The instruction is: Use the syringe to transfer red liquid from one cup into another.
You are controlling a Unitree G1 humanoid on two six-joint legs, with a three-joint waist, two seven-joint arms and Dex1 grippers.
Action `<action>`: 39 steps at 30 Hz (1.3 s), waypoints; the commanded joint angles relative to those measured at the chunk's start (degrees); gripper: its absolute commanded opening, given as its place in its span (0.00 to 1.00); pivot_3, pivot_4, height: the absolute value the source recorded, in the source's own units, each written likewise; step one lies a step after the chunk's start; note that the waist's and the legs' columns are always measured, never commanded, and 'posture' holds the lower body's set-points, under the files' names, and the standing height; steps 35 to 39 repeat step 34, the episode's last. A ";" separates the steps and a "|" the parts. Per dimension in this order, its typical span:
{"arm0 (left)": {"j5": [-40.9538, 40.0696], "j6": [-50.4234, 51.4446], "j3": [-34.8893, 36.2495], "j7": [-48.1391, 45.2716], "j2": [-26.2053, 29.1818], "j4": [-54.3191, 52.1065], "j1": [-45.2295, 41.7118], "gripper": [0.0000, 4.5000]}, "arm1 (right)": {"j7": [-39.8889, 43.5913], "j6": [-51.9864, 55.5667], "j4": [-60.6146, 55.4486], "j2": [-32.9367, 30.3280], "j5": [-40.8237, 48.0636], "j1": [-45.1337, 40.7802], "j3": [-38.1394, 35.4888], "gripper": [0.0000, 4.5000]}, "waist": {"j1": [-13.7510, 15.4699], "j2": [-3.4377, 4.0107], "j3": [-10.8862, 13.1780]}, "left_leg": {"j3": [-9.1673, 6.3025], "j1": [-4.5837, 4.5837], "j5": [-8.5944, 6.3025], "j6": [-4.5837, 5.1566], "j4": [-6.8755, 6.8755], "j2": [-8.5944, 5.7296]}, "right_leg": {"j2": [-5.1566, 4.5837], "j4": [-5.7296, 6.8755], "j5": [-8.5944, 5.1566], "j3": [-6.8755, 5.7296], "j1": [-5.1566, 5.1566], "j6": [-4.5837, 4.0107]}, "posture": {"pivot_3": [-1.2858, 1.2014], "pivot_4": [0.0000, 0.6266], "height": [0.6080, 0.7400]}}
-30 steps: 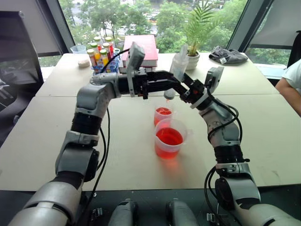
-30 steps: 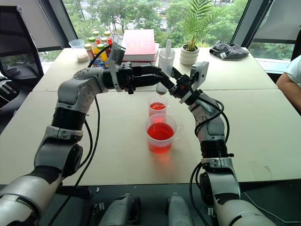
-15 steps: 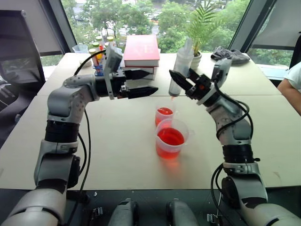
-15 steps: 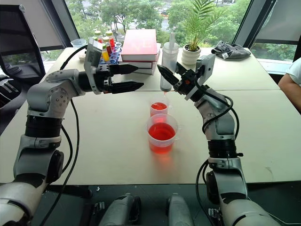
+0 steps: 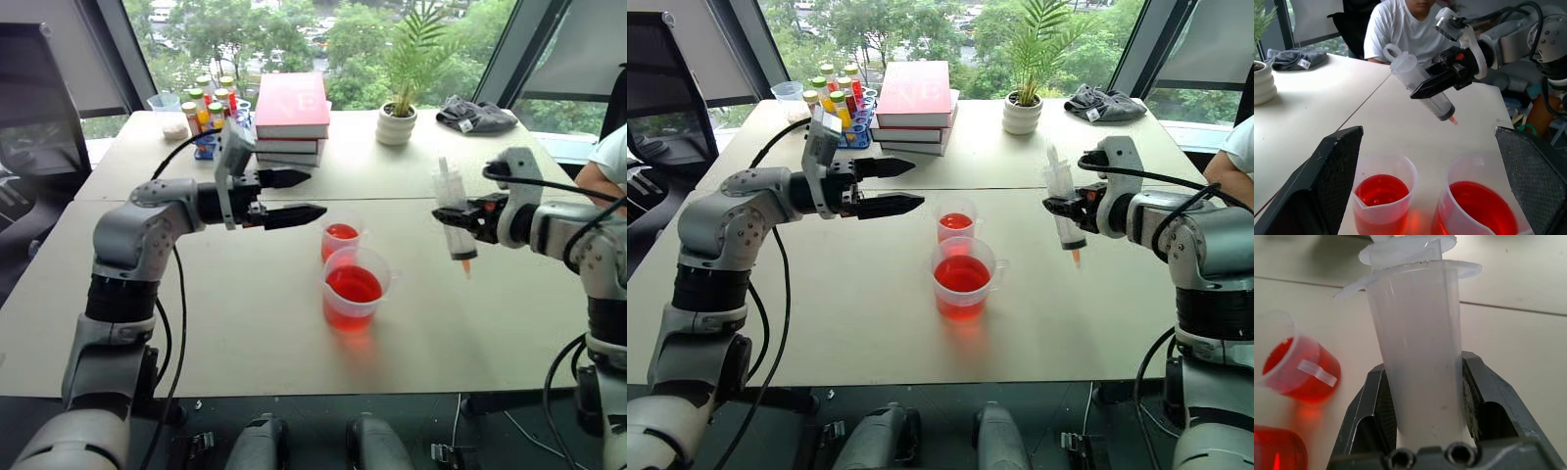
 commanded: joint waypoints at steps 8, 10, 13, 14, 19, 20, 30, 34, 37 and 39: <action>-1.79 0.69 0.73 2.07 -0.04 -5.09 2.50 0.99 | 5.47 2.74 11.15 -3.78 -6.42 -3.34 12.98 0.32 | 0.10 0.00 0.00 | 0.03 -0.03 0.00 0.02 0.01 -0.01 | 0.06 -0.04 0.03 -0.03 0.00 0.06 | 0.52 0.24 1.00; -2.09 1.07 0.83 2.47 0.13 -5.90 2.94 0.99 | 6.23 2.61 12.23 -3.57 -7.08 -3.20 13.54 0.32 | 0.18 0.00 0.00 | 0.04 -0.04 -0.01 0.02 0.01 -0.02 | 0.07 -0.04 0.04 -0.06 0.00 0.07 | 0.52 0.24 1.00; -3.10 2.39 1.27 3.00 1.08 -7.59 4.23 1.00 | 7.24 1.13 13.07 -3.32 -7.87 -2.94 13.10 0.54 | 0.14 -0.01 0.00 | 0.04 -0.05 -0.01 0.03 0.02 -0.03 | 0.11 -0.05 0.04 -0.07 0.00 0.08 | 0.52 0.24 1.00; -3.47 2.73 1.39 3.03 1.34 -8.12 4.58 1.00 | 7.75 1.13 12.68 -3.60 -7.73 -2.75 12.57 0.65 | 0.13 -0.01 0.00 | 0.05 -0.04 -0.01 0.03 0.02 -0.03 | 0.11 -0.04 0.04 -0.06 0.00 0.08 | 0.52 0.24 1.00; -4.79 3.91 1.53 3.25 2.10 -9.19 5.09 1.00 | 10.24 3.09 7.02 -6.13 -5.63 -1.65 8.36 1.00 | 0.26 -0.01 0.00 | 0.04 -0.05 -0.01 0.03 0.04 -0.02 | 0.27 -0.03 0.04 -0.06 0.00 0.09 | 0.52 0.24 1.00; -5.28 4.36 1.76 3.46 2.15 -9.27 5.01 1.00 | 10.82 3.25 5.18 -7.00 -5.01 -1.24 7.16 1.00 | 0.27 -0.01 0.00 | 0.04 -0.05 -0.01 0.03 0.04 -0.02 | 0.26 -0.04 0.04 -0.06 0.00 0.09 | 0.52 0.24 1.00; -6.78 5.78 2.46 4.71 4.46 -10.67 5.77 1.00 | 23.12 -0.83 -16.85 -11.01 10.84 9.37 -18.40 1.00 | 0.25 -0.02 0.00 | 0.00 -0.05 -0.02 0.04 0.04 0.01 | 0.31 -0.03 0.03 -0.06 0.02 0.10 | 0.52 0.24 1.00; -7.82 6.88 2.93 5.33 5.47 -11.15 6.24 1.00 | 24.28 -1.25 -22.74 -10.90 15.58 14.38 -25.81 1.00 | 0.26 -0.05 -0.01 | -0.02 -0.02 -0.02 0.04 0.06 0.02 | 0.31 -0.05 0.03 -0.06 0.09 0.11 | 0.52 0.24 1.00; -7.82 6.88 2.93 5.33 5.47 -11.15 6.24 1.00 | 24.28 -1.25 -22.74 -10.90 15.58 14.38 -25.81 1.00 | 0.26 -0.05 -0.01 | -0.02 -0.02 -0.02 0.04 0.06 0.02 | 0.31 -0.05 0.03 -0.06 0.09 0.11 | 0.52 0.24 1.00; -7.82 6.88 2.93 5.33 5.47 -11.15 6.24 1.00 | 24.28 -1.25 -22.74 -10.90 15.58 14.38 -25.81 1.00 | 0.26 -0.05 -0.01 | -0.02 -0.02 -0.02 0.04 0.06 0.02 | 0.31 -0.05 0.03 -0.06 0.09 0.11 | 0.52 0.24 1.00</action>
